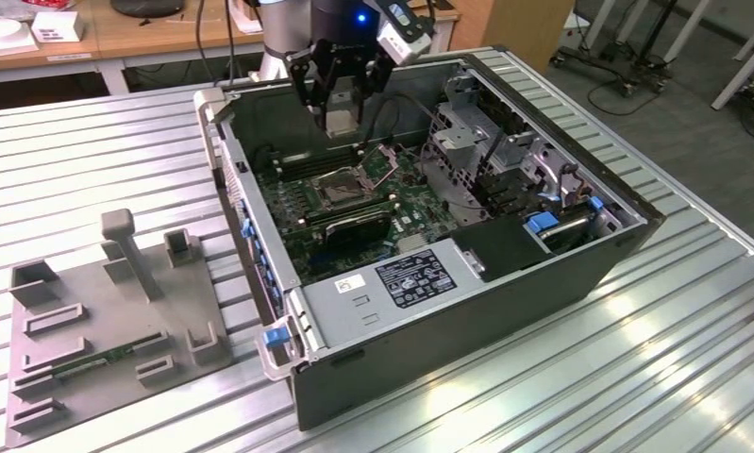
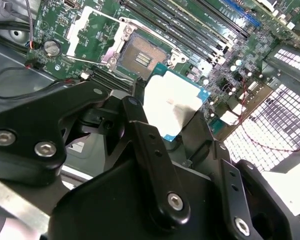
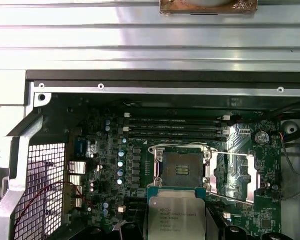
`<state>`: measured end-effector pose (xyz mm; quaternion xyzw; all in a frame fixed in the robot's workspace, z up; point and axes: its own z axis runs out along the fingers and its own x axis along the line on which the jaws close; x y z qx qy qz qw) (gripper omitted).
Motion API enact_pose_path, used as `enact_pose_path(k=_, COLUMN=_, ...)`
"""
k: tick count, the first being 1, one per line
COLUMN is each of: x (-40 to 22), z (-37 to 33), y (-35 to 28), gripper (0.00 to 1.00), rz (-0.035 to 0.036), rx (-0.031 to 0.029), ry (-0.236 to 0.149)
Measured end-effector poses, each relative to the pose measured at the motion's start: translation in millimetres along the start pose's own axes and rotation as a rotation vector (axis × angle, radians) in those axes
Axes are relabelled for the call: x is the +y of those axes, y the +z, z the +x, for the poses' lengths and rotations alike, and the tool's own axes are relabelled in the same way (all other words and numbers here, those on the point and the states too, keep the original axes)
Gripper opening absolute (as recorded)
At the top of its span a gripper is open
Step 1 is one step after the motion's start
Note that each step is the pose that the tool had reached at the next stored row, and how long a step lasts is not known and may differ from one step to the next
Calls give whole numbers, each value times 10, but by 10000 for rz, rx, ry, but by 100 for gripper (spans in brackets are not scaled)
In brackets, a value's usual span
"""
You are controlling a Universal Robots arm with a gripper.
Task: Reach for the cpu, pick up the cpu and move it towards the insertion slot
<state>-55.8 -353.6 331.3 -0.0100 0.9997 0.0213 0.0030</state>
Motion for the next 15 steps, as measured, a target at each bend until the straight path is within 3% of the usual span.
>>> enact_pose_path(k=9, x=55, z=-1, y=3, gripper=54, rz=0, rx=1, ry=1)
enact_pose_path(k=15, x=59, z=-1, y=3, gripper=54, rz=0, rx=1, ry=1)
